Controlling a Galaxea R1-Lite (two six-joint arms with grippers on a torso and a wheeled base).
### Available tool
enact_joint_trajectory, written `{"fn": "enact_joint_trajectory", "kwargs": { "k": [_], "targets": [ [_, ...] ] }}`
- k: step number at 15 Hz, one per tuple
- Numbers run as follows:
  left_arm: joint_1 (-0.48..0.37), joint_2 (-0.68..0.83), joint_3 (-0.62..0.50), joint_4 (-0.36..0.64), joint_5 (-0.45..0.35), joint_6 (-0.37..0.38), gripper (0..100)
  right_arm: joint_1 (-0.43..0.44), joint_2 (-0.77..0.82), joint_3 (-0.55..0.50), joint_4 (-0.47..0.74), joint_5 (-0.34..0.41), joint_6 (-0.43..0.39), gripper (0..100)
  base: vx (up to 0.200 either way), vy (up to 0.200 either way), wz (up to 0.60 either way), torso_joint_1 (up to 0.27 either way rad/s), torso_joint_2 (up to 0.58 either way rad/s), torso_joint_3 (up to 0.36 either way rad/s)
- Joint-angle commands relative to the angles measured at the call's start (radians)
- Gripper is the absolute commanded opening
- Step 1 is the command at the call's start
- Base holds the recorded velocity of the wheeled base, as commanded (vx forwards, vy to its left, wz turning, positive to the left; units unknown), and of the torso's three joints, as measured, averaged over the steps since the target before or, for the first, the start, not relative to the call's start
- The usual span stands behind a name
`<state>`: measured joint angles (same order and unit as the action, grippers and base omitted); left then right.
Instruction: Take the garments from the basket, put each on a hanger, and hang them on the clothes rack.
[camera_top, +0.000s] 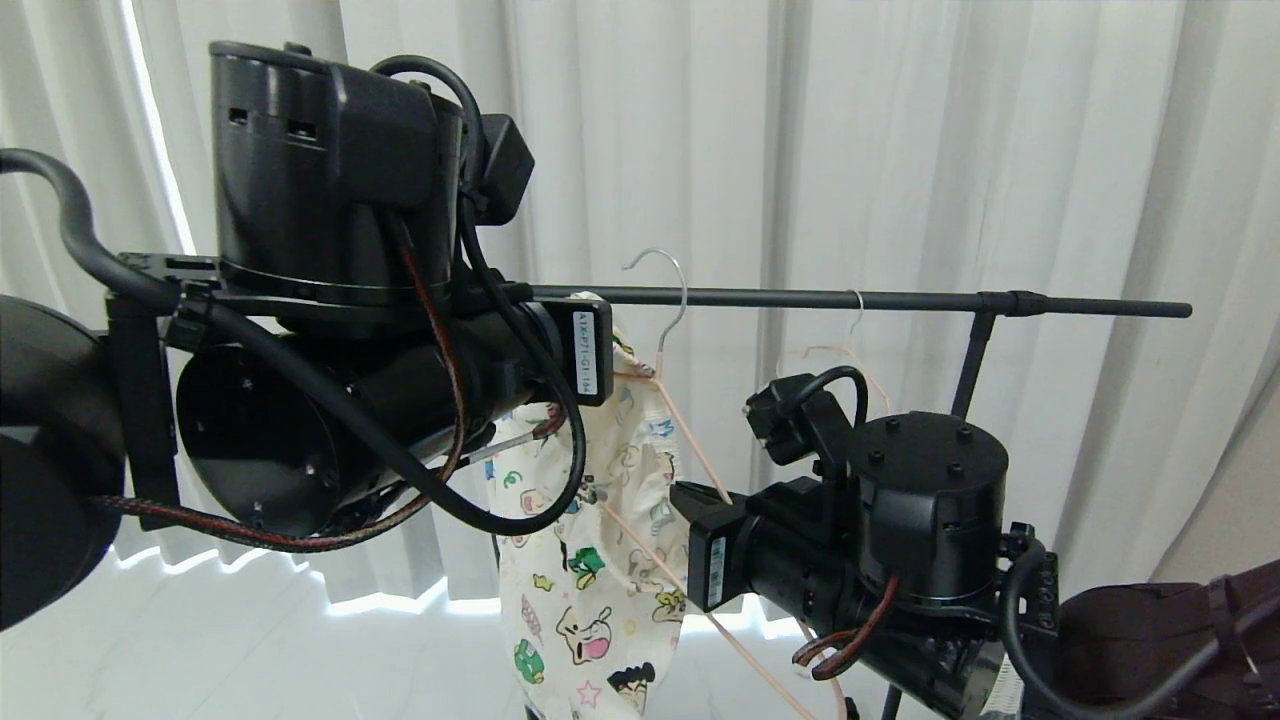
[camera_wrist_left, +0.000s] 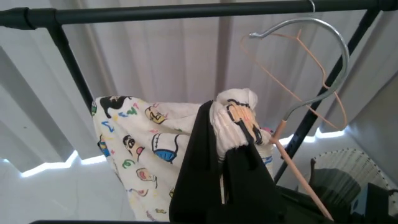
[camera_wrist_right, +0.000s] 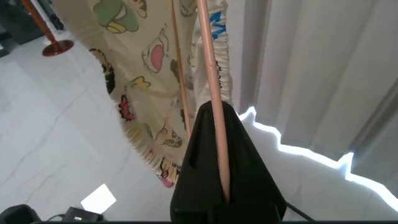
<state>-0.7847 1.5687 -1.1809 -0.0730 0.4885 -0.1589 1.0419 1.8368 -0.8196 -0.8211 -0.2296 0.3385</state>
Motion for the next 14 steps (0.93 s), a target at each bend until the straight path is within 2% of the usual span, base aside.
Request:
{"fn": "enact_joint_trajectory", "kwargs": {
  "k": [1,2,3,9,14],
  "targets": [
    [-0.004,0.002,-0.005,-0.001,0.001,-0.002,0,0.0,-0.002,-0.001,-0.009,-0.001,-0.003,0,0.0,0.0,0.0,0.0,0.0,0.0],
    [-0.004,0.004,-0.005,-0.001,0.001,-0.004,0,0.0,-0.002,-0.001,-0.016,-0.001,-0.004,0,0.0,0.0,0.0,0.0,0.0,0.0],
    [-0.004,0.004,-0.003,-0.002,0.001,-0.005,100,0.0,-0.004,-0.001,-0.026,-0.002,-0.006,0,0.0,0.0,0.0,0.0,0.0,0.0],
    [-0.002,-0.013,0.015,-0.007,0.004,-0.007,100,-0.031,-0.021,-0.026,-0.033,-0.054,-0.036,0,0.0,0.0,0.0,0.0,0.0,0.0],
    [-0.002,-0.055,0.081,-0.008,0.002,-0.005,100,-0.085,-0.051,-0.024,-0.046,-0.054,-0.082,0,0.0,0.0,0.0,0.0,0.0,0.0]
  ]
}}
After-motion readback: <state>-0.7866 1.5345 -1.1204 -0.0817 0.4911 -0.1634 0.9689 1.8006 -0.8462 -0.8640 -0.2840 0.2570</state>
